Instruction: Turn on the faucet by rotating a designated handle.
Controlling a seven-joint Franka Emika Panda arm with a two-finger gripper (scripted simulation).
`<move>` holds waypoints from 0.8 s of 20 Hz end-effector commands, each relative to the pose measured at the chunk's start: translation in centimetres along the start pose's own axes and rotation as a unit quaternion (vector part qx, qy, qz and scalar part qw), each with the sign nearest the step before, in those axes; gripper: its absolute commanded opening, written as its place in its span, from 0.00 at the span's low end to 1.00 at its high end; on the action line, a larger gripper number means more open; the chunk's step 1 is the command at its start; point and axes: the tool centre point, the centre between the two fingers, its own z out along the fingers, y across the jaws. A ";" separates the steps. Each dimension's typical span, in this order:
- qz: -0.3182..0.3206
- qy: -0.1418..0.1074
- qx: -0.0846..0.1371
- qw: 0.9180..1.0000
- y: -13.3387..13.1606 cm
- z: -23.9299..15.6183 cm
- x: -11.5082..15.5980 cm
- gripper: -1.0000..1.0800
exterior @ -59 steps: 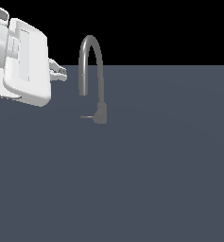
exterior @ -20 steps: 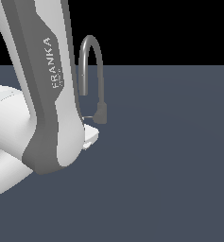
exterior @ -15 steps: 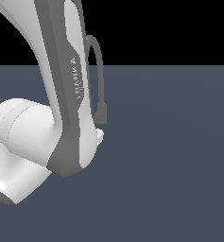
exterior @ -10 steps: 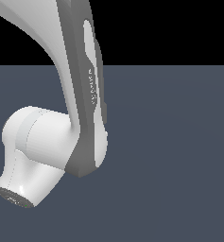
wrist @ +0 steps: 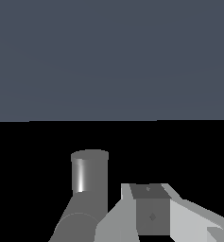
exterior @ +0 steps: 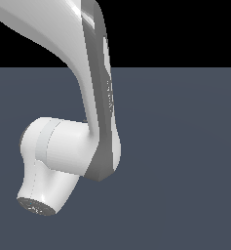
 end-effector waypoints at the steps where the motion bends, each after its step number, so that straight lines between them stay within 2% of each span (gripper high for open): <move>1: -0.003 -0.001 -0.003 1.000 0.0 0.1 0.1 0.00; 7: -0.004 -0.001 -0.003 1.000 0.0 0.2 0.1 0.00; 16: -0.004 -0.001 -0.003 1.000 1.2 0.2 -3.5 0.00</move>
